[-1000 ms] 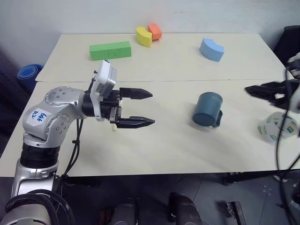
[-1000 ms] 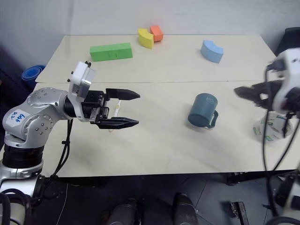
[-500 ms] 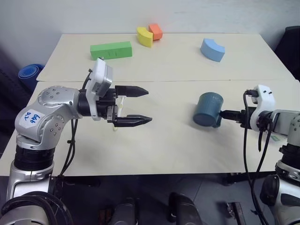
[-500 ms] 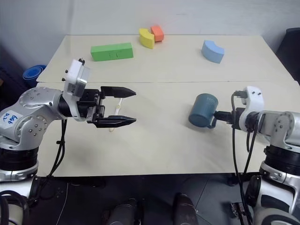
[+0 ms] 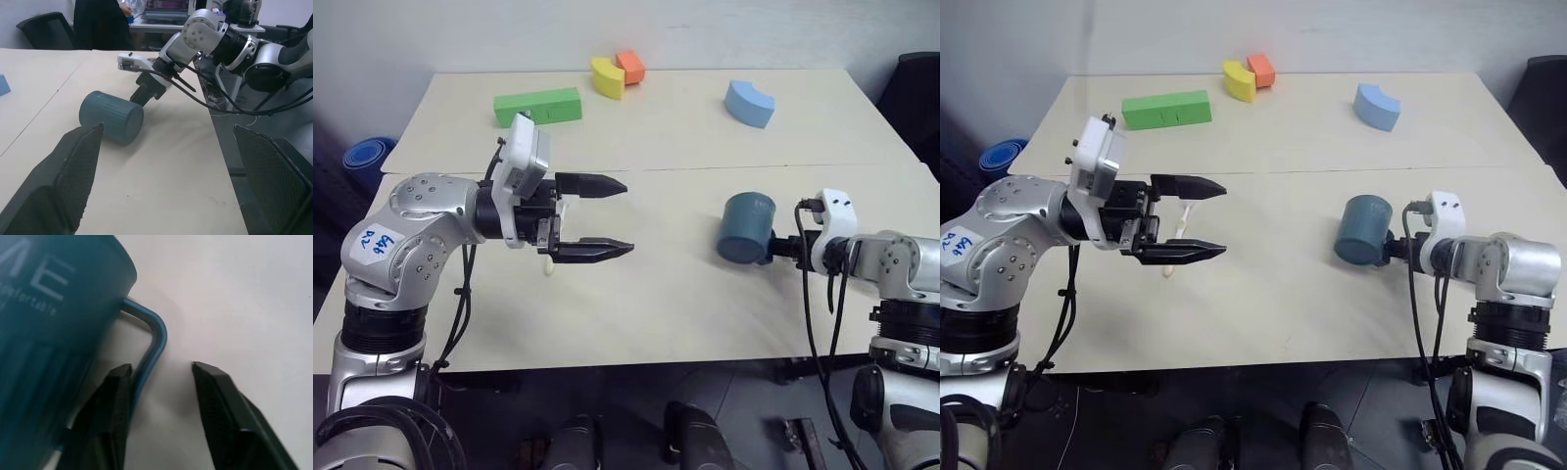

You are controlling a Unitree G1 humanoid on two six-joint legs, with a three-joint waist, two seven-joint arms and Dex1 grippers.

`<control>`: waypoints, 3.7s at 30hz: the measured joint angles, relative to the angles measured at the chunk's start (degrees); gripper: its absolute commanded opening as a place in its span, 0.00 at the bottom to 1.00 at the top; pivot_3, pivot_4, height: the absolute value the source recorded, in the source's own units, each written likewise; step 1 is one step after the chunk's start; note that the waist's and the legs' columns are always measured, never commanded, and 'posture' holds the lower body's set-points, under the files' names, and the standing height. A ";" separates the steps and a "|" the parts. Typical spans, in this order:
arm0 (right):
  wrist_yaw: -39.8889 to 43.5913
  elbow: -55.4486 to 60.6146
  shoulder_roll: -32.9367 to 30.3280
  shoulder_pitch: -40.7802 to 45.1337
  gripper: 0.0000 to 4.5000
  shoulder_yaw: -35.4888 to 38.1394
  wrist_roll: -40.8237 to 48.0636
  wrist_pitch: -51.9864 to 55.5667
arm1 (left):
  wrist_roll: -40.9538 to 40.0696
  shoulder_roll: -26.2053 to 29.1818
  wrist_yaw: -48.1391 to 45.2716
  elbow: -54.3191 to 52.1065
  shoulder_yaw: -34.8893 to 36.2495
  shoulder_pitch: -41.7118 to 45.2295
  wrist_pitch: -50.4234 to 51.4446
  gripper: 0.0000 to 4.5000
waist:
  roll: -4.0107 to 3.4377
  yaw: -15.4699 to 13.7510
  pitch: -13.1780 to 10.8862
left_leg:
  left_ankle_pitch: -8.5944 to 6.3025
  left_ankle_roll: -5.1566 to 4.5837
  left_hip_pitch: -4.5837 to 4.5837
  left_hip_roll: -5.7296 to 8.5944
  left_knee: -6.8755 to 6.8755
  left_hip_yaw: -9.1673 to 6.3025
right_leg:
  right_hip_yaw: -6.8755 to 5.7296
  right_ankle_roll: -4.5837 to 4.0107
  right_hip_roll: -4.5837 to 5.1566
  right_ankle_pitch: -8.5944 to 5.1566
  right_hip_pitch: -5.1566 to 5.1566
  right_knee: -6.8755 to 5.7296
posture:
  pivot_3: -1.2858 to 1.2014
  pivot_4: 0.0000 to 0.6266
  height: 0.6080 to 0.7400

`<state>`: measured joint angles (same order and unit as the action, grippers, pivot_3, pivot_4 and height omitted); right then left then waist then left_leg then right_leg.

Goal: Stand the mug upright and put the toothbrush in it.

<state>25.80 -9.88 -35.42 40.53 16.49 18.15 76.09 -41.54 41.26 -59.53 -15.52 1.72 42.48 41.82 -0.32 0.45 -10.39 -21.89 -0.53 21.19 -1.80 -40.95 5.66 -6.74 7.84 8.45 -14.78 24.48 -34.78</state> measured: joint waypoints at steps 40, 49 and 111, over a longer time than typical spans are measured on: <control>-3.62 -13.45 32.19 -6.66 0.01 -18.13 -10.56 -82.89 | -4.42 9.96 12.04 -4.17 16.25 -9.20 10.03 1.00 | 0.12 1.91 0.06 | 0.05 0.12 -0.06 -0.01 0.23 -0.29 | -0.13 0.00 -0.01 0.00 0.01 -0.04 | 0.52 0.24 1.00; -2.92 -18.63 29.99 -7.93 0.17 -18.29 -12.89 -94.01 | -6.47 10.76 12.20 -4.63 16.03 -9.40 10.91 1.00 | 0.11 2.45 0.06 | 0.06 0.13 -0.08 -0.02 0.27 -0.32 | -0.13 0.00 -0.01 0.00 -0.01 -0.05 | 0.52 0.24 1.00; 13.28 44.30 -26.91 -15.72 1.00 5.58 57.40 -18.56 | 28.46 -13.11 32.96 48.72 -8.66 16.01 10.47 0.67 | 0.70 -2.30 0.04 | -0.01 -0.03 0.05 0.04 -0.12 -0.12 | -0.09 0.02 0.02 0.01 -0.10 0.03 | 0.52 0.24 1.00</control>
<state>39.08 34.42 -62.33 24.81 22.06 75.55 57.53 -13.08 28.15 -26.57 33.20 -6.93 58.49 52.29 0.38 -1.85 -10.36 -21.90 -0.56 21.24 -1.76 -41.07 5.54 -6.82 7.86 8.47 -14.77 24.38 -34.75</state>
